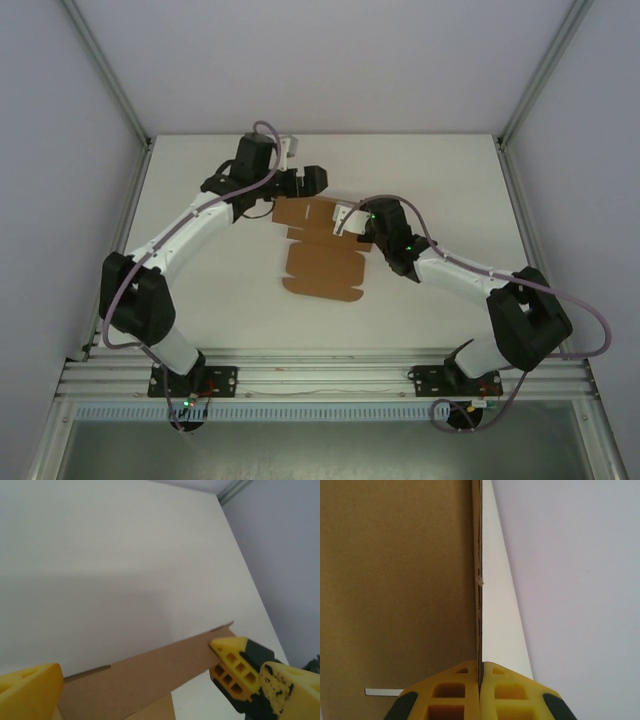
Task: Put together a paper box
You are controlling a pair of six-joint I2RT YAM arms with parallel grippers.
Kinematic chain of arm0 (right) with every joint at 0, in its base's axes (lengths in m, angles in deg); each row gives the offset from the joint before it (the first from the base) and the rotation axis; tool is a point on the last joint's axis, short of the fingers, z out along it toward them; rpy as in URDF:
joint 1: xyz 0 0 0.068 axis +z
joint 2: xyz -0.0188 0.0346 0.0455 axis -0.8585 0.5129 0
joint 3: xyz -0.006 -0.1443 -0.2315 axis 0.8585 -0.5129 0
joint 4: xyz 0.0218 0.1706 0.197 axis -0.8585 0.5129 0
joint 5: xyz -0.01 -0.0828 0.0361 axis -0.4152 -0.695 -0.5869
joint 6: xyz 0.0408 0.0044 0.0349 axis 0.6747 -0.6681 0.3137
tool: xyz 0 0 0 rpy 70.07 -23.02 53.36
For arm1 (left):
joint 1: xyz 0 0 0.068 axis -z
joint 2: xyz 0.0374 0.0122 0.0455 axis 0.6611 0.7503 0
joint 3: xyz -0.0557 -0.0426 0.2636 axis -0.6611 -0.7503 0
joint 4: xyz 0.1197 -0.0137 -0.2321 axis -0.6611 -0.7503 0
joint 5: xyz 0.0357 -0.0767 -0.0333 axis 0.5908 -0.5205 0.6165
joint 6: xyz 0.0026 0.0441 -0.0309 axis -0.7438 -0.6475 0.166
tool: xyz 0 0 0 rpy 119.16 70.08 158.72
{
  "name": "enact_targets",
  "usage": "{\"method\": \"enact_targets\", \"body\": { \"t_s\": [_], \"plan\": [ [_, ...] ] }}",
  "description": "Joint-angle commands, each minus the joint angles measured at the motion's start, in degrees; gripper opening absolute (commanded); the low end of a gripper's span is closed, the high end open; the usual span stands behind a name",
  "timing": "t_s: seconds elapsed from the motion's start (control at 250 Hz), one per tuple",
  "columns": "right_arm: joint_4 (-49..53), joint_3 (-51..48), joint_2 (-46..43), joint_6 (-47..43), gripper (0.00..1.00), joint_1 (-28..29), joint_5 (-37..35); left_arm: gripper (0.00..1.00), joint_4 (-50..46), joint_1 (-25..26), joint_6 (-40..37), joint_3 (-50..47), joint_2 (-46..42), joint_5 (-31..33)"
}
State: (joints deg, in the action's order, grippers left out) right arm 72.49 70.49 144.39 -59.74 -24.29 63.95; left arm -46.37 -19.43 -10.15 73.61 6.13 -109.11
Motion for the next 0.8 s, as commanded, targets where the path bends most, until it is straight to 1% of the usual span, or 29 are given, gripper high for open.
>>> {"method": "enact_targets", "body": {
  "t_s": [0.0, 0.184, 0.372, 0.556, 0.695, 0.731, 0.743, 0.799],
  "plan": [
    [-1.4, -0.4, -1.4, -0.5, 0.00, 0.3, -0.9, 1.00, -2.1, 0.9, -2.1, 1.6, 1.3, -3.5],
    [-1.9, -0.2, -0.4, 0.6, 0.00, 0.4, -2.5, 0.87, -4.2, 2.3, -3.6, 1.9, 3.3, -5.4],
    [-4.1, 1.0, 0.5, 4.0, 0.00, 0.4, -5.0, 0.85, -4.0, 2.7, -1.7, -1.5, 2.5, -4.5],
    [-3.8, 0.8, 0.3, 5.7, 0.00, 0.8, -4.2, 0.84, 0.0, 2.7, 2.6, -3.9, 2.8, -5.6],
    [-3.9, 0.2, 0.3, 4.6, 0.00, 1.5, -2.6, 0.82, 7.6, 2.7, 7.3, -5.3, 3.7, -11.0],
    [-3.5, 0.6, 0.6, 4.8, 0.00, 1.5, -3.0, 0.81, 9.1, 2.6, 7.7, -5.2, 4.1, -12.4],
    [-3.4, 0.8, 0.8, 5.0, 0.00, 1.5, -3.2, 0.81, 9.5, 2.7, 9.2, -5.1, 4.1, -12.7],
    [-3.5, 1.2, 1.5, 5.4, 0.00, 1.5, -4.4, 0.80, 10.2, 2.7, 10.5, -4.8, 4.4, -13.0]
  ]
}}
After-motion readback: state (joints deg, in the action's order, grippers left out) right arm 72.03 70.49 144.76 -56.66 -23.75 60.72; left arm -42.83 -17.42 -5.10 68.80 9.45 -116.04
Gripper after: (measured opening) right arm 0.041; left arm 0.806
